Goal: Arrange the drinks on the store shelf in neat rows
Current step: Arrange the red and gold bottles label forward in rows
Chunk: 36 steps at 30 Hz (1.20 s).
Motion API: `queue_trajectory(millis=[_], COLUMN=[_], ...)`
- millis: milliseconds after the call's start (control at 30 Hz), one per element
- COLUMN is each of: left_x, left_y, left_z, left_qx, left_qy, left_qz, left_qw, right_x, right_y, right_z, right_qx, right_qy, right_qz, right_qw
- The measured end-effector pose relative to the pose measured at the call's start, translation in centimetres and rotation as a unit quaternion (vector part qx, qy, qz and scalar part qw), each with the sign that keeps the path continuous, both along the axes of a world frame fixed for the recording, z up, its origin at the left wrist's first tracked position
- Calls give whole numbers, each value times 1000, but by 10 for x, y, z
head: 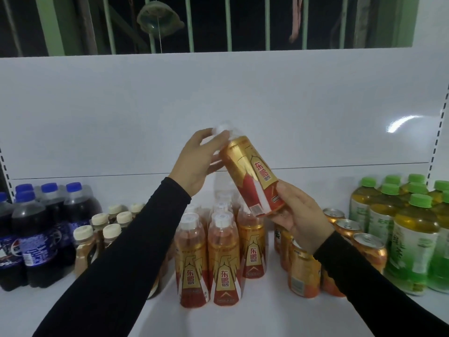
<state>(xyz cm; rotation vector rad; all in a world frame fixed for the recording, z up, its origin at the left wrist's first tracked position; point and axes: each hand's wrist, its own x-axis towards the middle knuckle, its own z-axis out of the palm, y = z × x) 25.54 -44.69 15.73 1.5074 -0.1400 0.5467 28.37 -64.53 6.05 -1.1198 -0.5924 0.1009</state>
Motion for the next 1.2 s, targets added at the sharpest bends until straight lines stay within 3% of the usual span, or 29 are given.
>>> queue_trajectory(millis=[133, 267, 333, 467, 567, 633, 700, 800, 933, 1000, 1100, 1200], left_x=[3, 7, 9, 10, 9, 6, 4, 2, 2, 4, 5, 6], left_y=[-12, -18, -20, -25, -27, -26, -24, -26, -33, -34, -34, -36], left_z=[-15, -20, -22, -24, -24, -23, -24, -28, -30, -32, -34, -35], left_qx=[-34, -71, -84, -92, -80, -65, -65, -80, -98, -109, -116, -110], left_qy=[3, -1, 1, 7, 8, 3, 1, 18, 30, 30, 27, 24], left_qz=[-89, -82, -58, -11, 7, 1, -28, -82, -87, -67, -34, -12], left_qw=[995, 994, 995, 996, 997, 998, 997, 993, 991, 991, 992, 994], right_x=[-3, -3, -4, -9, -10, -12, -15, -17, -20, -19, -21, -22], right_y=[4, 2, 0, -2, -3, -4, -3, -1, -2, -3, -3, -2], right_z=[1, 1, 1, -2, -5, -5, -1, 5, 8, 7, 7, 6], right_qx=[54, 53, 0, -168, -155, -108, -29, 64, 83, 44, -101, -128], right_qy=[132, 141, 103, -113, -169, -134, -38, 94, 135, 102, -60, -115], right_qz=[54, 65, 27, -102, -111, -73, 0, 64, 106, 72, -53, -118], right_qw=[988, 986, 994, 974, 967, 982, 999, 991, 982, 991, 992, 978])
